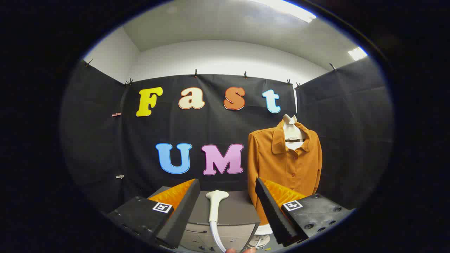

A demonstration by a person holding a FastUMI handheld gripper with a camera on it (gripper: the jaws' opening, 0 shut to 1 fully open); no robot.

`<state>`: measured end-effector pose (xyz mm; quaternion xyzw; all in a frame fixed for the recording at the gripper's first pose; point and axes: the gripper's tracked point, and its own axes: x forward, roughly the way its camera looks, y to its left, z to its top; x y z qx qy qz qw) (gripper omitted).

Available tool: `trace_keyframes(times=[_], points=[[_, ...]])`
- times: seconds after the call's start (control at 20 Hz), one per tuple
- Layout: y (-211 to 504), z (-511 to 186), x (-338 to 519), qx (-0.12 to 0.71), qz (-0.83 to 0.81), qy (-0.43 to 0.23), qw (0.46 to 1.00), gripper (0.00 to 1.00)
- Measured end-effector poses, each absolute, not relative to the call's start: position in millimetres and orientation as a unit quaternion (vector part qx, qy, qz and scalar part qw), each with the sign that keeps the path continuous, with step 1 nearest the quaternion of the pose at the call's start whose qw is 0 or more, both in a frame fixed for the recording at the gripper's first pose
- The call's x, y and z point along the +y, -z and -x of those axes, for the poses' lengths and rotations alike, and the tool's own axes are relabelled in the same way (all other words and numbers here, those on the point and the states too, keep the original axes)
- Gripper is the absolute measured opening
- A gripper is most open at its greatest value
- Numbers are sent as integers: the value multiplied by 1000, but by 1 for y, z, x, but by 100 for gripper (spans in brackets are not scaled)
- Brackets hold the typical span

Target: Iron the clothes twice with a garment steamer, once on the left side and once on the right side.

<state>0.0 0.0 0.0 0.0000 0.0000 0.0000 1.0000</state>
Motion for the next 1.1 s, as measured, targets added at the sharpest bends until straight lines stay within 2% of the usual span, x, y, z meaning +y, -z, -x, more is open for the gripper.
trace_keyframes(times=[0.8,1.1], points=[[4,12,16,4,1,8,1000,98],[25,0,24,43,-6,0,999,98]])
